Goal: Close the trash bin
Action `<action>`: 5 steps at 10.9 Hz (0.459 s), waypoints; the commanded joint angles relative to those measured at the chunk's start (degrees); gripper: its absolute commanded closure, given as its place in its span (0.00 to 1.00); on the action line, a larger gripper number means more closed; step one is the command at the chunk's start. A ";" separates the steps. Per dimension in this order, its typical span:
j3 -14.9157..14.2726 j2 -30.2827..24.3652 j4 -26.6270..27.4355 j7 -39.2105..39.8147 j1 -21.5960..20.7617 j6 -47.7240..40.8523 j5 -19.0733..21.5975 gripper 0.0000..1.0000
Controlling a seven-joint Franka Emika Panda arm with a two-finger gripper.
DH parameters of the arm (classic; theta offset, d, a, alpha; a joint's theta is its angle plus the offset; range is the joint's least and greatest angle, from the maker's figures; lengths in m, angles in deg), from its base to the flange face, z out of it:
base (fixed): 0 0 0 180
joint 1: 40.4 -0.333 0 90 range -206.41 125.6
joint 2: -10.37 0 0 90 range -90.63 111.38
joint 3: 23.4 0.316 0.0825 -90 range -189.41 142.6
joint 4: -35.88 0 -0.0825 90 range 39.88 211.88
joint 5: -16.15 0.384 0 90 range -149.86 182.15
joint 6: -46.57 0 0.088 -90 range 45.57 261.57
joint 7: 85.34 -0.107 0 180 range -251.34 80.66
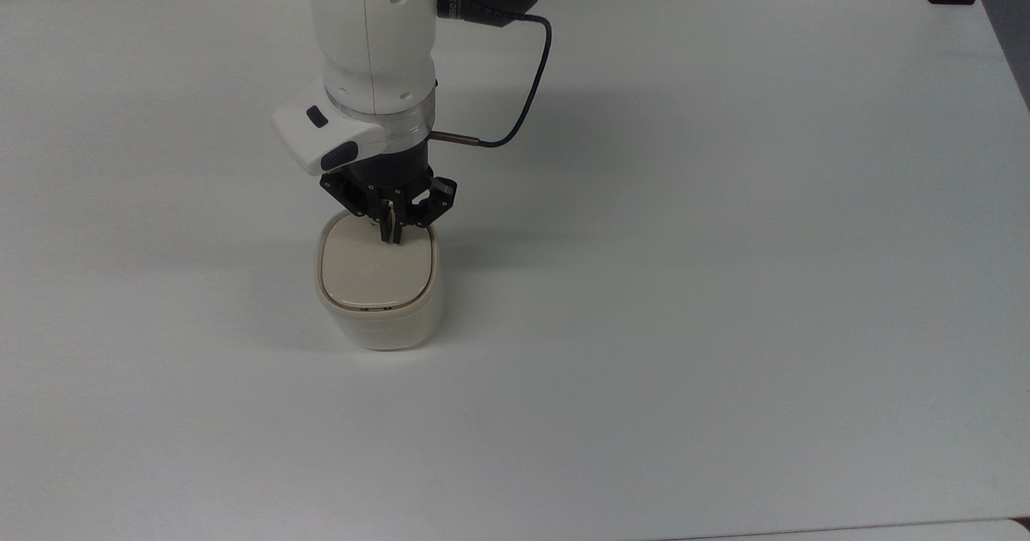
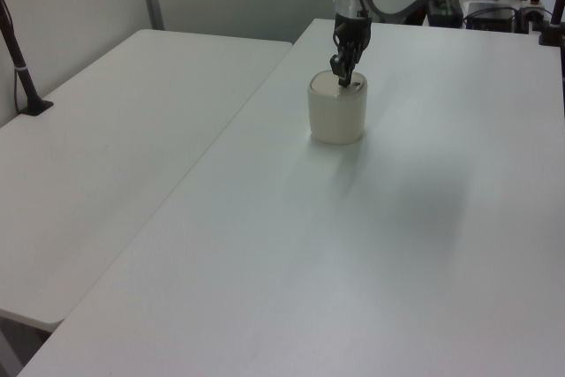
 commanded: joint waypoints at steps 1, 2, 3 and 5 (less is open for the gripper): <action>-0.40 -5.29 0.70 0.27 -0.42 -8.03 0.35 0.67; -0.40 -6.62 0.61 0.27 -0.51 -11.36 0.35 0.55; -0.40 -7.85 0.87 0.27 -0.77 -14.09 0.35 0.36; -0.31 -10.05 1.23 -0.95 -0.86 -16.92 0.35 0.00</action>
